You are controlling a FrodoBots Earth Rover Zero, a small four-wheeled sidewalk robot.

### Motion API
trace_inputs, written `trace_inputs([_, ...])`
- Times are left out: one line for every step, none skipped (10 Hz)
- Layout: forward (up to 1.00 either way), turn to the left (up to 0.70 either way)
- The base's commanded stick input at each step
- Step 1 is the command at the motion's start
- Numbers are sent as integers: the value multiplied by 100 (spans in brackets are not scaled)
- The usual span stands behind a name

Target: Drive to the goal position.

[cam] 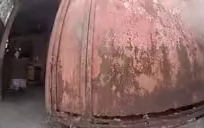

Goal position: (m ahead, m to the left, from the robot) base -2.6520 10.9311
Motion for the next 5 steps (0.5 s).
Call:
trace_inputs([6,0])
trace_inputs([6,0])
trace_inputs([5,0])
trace_inputs([6,0])
trace_inputs([6,0])
